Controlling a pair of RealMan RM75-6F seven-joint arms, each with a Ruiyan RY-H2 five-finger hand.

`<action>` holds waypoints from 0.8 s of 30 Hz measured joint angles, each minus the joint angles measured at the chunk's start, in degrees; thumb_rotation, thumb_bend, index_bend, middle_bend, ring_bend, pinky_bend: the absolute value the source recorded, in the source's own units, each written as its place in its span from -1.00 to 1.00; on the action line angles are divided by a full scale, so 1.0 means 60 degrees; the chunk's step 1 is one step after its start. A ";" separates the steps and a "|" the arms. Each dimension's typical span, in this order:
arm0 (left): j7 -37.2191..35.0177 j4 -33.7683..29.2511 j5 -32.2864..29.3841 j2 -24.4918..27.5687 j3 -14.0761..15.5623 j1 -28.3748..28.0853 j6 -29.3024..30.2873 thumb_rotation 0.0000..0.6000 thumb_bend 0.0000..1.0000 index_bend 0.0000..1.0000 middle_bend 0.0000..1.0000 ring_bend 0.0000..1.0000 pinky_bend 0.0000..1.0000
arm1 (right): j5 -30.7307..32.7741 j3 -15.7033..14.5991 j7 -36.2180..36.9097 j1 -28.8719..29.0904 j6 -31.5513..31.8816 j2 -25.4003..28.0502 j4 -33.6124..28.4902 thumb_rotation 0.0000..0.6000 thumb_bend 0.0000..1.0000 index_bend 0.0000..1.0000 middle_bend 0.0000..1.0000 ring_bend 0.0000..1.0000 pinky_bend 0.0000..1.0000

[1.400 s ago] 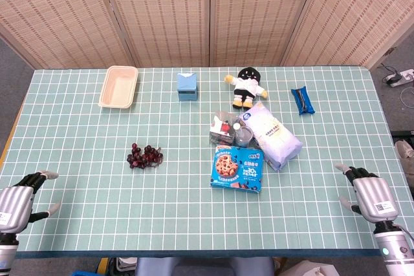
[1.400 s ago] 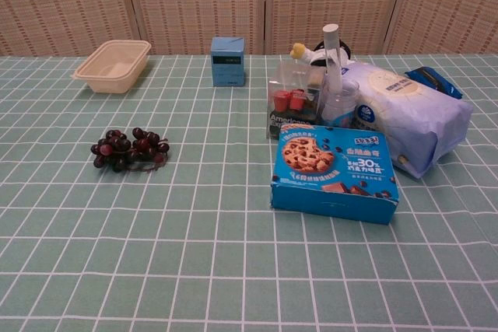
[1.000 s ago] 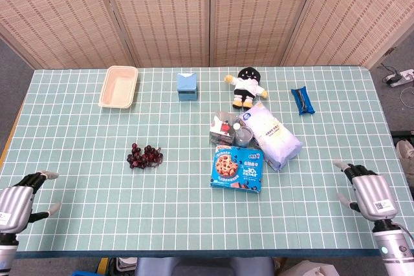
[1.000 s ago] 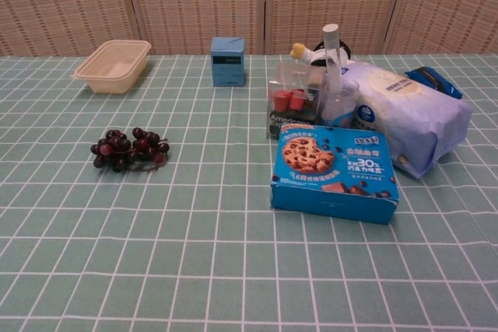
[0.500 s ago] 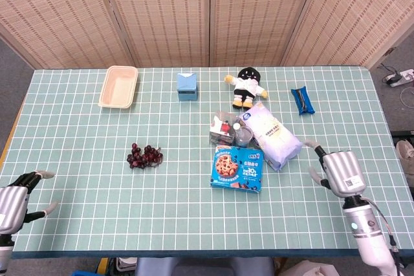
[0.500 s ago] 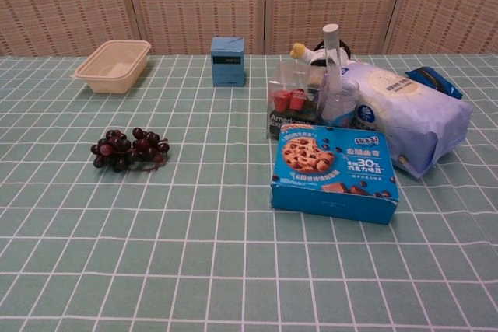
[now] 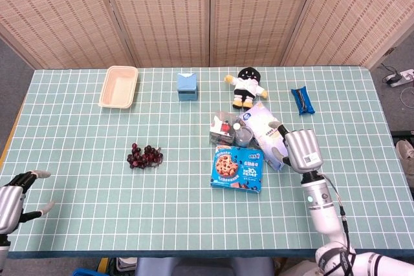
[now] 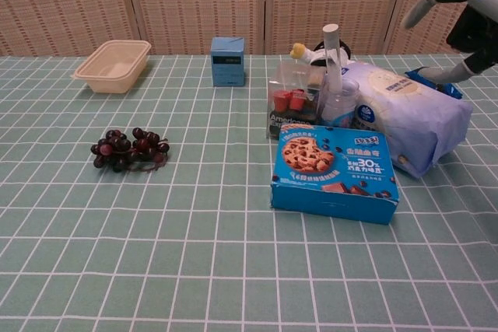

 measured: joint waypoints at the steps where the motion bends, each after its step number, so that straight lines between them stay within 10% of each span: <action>1: -0.0017 -0.0005 0.0003 0.0008 0.0002 0.0001 0.0001 1.00 -0.80 -0.17 -0.29 -0.31 0.14 | 0.0216 0.0108 0.0041 0.0140 -0.0105 -0.0135 0.0145 1.00 -0.66 -0.35 1.00 1.00 1.00; 24: -0.0194 -0.0030 0.0005 0.0098 0.0041 -0.0026 -0.0127 1.00 -0.80 -0.17 -0.29 -0.31 0.14 | 0.2330 0.0975 0.1999 0.1616 -0.1512 -0.1668 0.1453 1.00 -0.65 -0.18 1.00 1.00 1.00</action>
